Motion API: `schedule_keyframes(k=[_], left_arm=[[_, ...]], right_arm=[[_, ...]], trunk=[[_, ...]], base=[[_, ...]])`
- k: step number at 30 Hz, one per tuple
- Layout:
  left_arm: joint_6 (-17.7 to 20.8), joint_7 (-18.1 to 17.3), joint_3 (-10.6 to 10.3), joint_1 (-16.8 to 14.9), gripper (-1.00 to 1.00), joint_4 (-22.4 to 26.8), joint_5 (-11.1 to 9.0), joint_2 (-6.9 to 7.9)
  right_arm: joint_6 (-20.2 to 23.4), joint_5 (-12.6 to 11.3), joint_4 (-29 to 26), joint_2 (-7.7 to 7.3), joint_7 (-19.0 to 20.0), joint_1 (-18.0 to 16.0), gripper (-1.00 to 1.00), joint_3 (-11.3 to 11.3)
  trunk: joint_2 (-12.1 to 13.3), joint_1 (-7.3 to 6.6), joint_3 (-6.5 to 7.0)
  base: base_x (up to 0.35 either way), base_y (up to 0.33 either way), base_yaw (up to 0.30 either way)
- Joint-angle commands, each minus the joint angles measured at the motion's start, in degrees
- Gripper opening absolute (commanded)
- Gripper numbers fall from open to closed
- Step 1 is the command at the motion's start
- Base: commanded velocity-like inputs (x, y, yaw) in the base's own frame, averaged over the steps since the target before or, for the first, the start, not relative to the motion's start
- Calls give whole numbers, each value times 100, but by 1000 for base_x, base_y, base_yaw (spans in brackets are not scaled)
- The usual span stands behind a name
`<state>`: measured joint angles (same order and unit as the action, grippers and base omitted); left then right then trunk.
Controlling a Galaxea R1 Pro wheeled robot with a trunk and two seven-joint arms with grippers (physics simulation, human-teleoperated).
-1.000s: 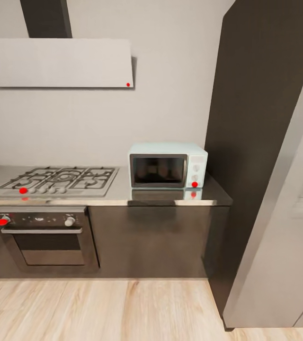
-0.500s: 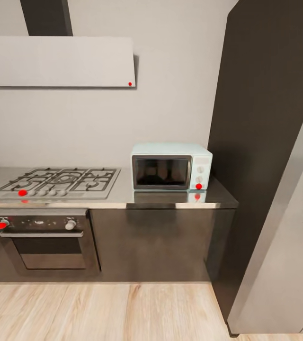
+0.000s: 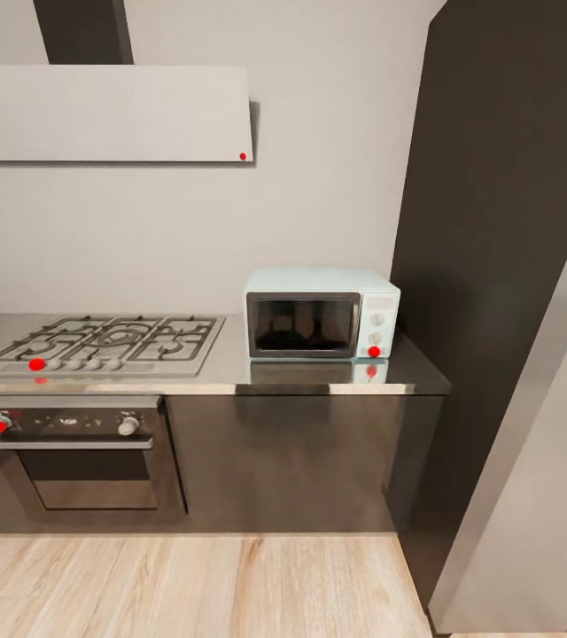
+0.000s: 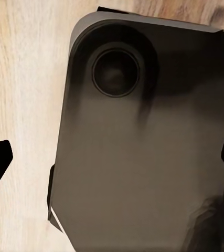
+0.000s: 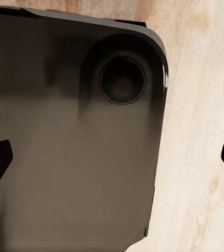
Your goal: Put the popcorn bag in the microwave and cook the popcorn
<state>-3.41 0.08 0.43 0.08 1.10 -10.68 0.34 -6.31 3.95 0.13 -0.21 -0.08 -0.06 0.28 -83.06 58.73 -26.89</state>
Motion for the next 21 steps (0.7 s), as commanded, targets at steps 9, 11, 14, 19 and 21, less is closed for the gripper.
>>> schedule_keyframes(k=[9, 11, 14, 19, 21], left_arm=[[-10, 1, 1, 1, 100, 4, -31, 0], [-10, 1, 5, 1, 100, 4, -31, -5], [-10, 1, 9, 1, 100, 3, -31, -7], [-10, 1, 10, 1, 100, 4, -31, -7], [-10, 1, 10, 1, 100, 4, -31, -7]], right_arm=[[7, 10, 3, 2, -5, -1, 100, -52], [2, 27, 3, -15, 12, -3, 100, -36], [14, 72, -49, -3, 45, -3, 100, -35], [130, 95, -1103, 3, 92, -3, 100, -46], [446, 96, -1644, -3, 95, -3, 100, -46]], trunk=[[-2, 0, -4], [-2, 0, -4], [-2, 0, -4], [-2, 0, -4], [-2, 0, -4]], base=[[0, 0, 0], [0, 0, 0], [0, 0, 0], [0, 0, 0], [0, 0, 0]])
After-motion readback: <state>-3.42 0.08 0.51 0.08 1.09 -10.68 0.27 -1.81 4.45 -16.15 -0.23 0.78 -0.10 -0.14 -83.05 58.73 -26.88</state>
